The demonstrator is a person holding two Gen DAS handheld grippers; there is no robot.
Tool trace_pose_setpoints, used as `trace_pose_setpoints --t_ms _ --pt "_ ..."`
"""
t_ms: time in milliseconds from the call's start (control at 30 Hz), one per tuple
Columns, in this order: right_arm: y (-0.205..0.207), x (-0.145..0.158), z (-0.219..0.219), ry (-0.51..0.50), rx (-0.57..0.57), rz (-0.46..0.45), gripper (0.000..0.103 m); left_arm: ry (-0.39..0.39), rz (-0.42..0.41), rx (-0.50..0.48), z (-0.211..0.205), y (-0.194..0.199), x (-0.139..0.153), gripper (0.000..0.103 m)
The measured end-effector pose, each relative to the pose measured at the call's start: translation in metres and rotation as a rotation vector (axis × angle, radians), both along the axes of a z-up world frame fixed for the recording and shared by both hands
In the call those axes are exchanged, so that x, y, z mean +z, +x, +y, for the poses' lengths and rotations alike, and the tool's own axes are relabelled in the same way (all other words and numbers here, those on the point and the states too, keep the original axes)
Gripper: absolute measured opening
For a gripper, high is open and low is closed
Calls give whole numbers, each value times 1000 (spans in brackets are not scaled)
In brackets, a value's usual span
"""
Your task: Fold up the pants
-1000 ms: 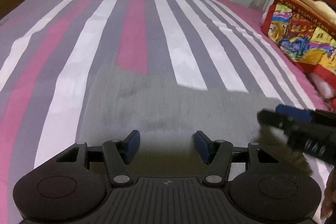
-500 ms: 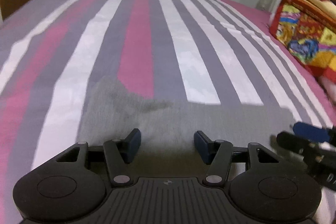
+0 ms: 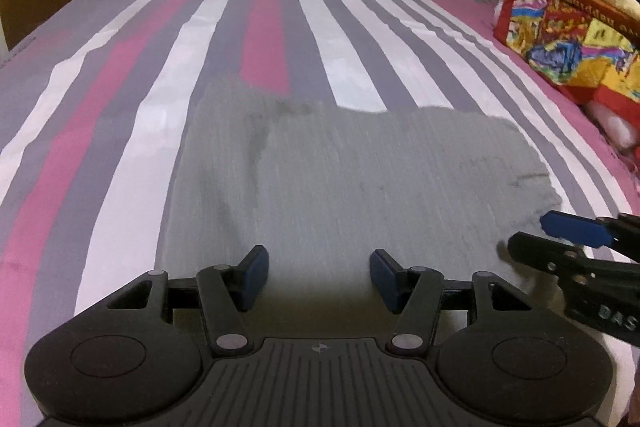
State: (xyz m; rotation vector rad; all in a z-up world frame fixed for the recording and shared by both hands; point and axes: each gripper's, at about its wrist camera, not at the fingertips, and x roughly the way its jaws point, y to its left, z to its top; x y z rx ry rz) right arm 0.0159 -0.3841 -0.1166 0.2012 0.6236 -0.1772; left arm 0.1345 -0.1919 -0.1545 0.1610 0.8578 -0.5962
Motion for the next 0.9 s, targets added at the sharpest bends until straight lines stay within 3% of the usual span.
trace_pose_setpoints --t_ms 467,633,767,900 --pt "-16 5 -3 41 -18 -16 47 -20 -10 -1 17 -32 8 57" --pt "-12 -3 2 -16 12 30 48 -4 -28 -15 18 -37 5 57" --pt "-24 6 -1 29 -11 -18 54 -39 -3 7 24 -40 10 57" --pt "-24 -11 1 6 -9 19 54 -16 -25 -10 21 -44 4 57"
